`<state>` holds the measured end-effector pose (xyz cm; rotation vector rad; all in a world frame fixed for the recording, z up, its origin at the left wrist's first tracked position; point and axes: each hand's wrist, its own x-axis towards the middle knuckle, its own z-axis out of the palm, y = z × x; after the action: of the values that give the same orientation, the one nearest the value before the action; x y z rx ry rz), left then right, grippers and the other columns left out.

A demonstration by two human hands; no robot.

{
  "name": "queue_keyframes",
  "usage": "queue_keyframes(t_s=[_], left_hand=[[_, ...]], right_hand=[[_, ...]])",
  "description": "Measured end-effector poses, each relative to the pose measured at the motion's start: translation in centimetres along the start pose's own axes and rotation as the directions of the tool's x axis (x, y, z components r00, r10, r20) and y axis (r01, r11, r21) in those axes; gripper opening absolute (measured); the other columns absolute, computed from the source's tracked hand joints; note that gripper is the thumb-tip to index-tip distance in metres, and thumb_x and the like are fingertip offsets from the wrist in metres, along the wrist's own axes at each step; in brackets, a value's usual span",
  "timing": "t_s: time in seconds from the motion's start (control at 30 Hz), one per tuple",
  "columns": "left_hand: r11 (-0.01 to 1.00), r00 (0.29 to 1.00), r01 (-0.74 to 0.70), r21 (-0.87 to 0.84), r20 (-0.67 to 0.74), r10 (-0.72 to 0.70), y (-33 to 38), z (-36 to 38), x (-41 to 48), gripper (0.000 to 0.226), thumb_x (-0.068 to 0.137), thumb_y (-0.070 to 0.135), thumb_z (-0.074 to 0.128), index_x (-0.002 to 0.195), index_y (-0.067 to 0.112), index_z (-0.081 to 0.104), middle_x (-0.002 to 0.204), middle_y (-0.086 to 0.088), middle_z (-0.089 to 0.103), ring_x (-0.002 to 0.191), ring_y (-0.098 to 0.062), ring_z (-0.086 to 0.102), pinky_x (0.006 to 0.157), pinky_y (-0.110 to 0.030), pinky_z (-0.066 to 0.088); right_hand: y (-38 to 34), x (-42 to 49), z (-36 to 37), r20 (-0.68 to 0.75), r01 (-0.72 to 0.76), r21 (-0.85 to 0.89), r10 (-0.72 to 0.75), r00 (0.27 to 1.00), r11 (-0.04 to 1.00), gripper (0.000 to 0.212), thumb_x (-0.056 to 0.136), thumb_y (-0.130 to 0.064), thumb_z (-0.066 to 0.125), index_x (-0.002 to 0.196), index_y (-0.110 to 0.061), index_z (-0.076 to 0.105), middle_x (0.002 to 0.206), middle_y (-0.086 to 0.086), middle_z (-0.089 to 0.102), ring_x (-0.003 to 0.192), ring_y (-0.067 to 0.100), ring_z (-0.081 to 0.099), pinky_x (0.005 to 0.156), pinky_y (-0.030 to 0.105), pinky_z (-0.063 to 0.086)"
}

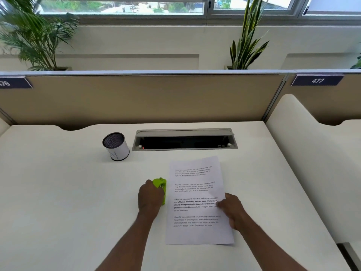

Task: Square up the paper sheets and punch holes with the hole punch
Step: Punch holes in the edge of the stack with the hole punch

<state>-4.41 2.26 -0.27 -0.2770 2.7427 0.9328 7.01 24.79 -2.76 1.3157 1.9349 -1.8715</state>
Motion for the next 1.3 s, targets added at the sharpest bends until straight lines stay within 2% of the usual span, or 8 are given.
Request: queue_keyframes(t_s=[0.07,0.17,0.23,0.33,0.4,0.77,1.03,1.3], left_hand=[[1.000,1.000,-0.009,-0.010,0.002,0.009,-0.2,-0.1,0.0,0.025,0.085,0.018,0.056,0.099,-0.002,0.059,0.101,-0.022,0.067,0.093,-0.038,0.064,0.078,-0.040,0.053],[0.999,1.000,-0.028,-0.020,0.002,0.028,-0.4,-0.1,-0.1,0.025,0.086,0.019,0.057,0.098,-0.002,0.060,0.100,-0.022,0.067,0.091,-0.037,0.064,0.077,-0.039,0.054],[0.999,0.999,-0.036,-0.023,0.000,0.036,-0.5,-0.1,-0.2,0.026,0.086,0.021,0.057,0.098,-0.002,0.060,0.100,-0.022,0.067,0.092,-0.037,0.064,0.078,-0.040,0.053],[0.999,0.999,-0.039,-0.017,0.003,0.039,-0.5,-0.2,-0.2,0.027,0.086,0.021,0.057,0.098,-0.002,0.060,0.101,-0.022,0.067,0.092,-0.038,0.064,0.077,-0.040,0.052],[0.999,0.999,-0.038,-0.009,0.006,0.038,-0.5,-0.3,-0.2,0.026,0.086,0.022,0.057,0.098,-0.001,0.060,0.100,-0.021,0.068,0.091,-0.038,0.064,0.076,-0.039,0.051],[0.998,0.998,-0.059,-0.012,0.012,0.059,-0.8,-0.3,-0.1,0.024,0.085,0.021,0.058,0.093,-0.002,0.061,0.095,-0.021,0.068,0.087,-0.038,0.064,0.073,-0.040,0.052],[0.999,0.999,-0.044,0.005,0.021,0.044,-0.7,-0.3,-0.1,0.026,0.085,0.024,0.057,0.093,0.000,0.061,0.096,-0.020,0.068,0.087,-0.037,0.065,0.074,-0.039,0.053],[0.999,0.999,-0.046,-0.010,0.001,0.046,-0.7,-0.1,-0.1,0.024,0.087,0.024,0.056,0.090,0.001,0.062,0.094,-0.019,0.069,0.085,-0.037,0.065,0.071,-0.037,0.050]], right_hand=[[0.1,-0.1,-0.1,-0.001,-0.011,0.024,0.011,1.000,1.000,0.024,0.080,0.008,0.056,0.092,-0.006,0.071,0.098,0.021,0.072,0.091,0.039,0.069,0.083,0.056,0.056],[0.3,-0.2,0.1,0.014,-0.022,0.048,0.021,1.000,0.999,0.029,0.081,0.009,0.056,0.099,-0.008,0.071,0.101,0.020,0.073,0.097,0.042,0.068,0.086,0.060,0.055],[0.5,-0.2,0.3,0.029,-0.019,0.056,0.018,0.999,0.998,0.030,0.081,0.010,0.055,0.099,-0.007,0.071,0.100,0.020,0.073,0.095,0.040,0.069,0.086,0.058,0.055],[0.4,-0.3,0.6,0.036,0.005,0.042,-0.006,0.999,0.999,0.028,0.081,0.011,0.054,0.096,-0.006,0.071,0.097,0.018,0.074,0.083,0.033,0.068,0.078,0.045,0.057],[0.3,-0.3,0.7,0.033,0.017,0.028,-0.018,0.999,0.999,0.028,0.081,0.009,0.055,0.094,-0.009,0.071,0.098,0.016,0.074,0.083,0.031,0.069,0.077,0.043,0.057],[0.9,0.0,0.3,0.048,-0.029,0.114,0.024,0.999,0.993,0.027,0.082,0.009,0.058,0.097,-0.009,0.072,0.101,0.018,0.075,0.096,0.040,0.069,0.087,0.058,0.055],[0.5,-0.3,0.8,0.048,0.008,0.038,-0.010,0.999,0.999,0.029,0.080,0.008,0.057,0.095,-0.011,0.072,0.099,0.019,0.074,0.096,0.041,0.069,0.084,0.054,0.056],[0.5,-0.3,1.6,0.062,0.014,0.048,-0.017,0.998,0.999,0.025,0.080,0.010,0.057,0.087,-0.010,0.071,0.095,0.021,0.075,0.085,0.037,0.070,0.082,0.054,0.056]])
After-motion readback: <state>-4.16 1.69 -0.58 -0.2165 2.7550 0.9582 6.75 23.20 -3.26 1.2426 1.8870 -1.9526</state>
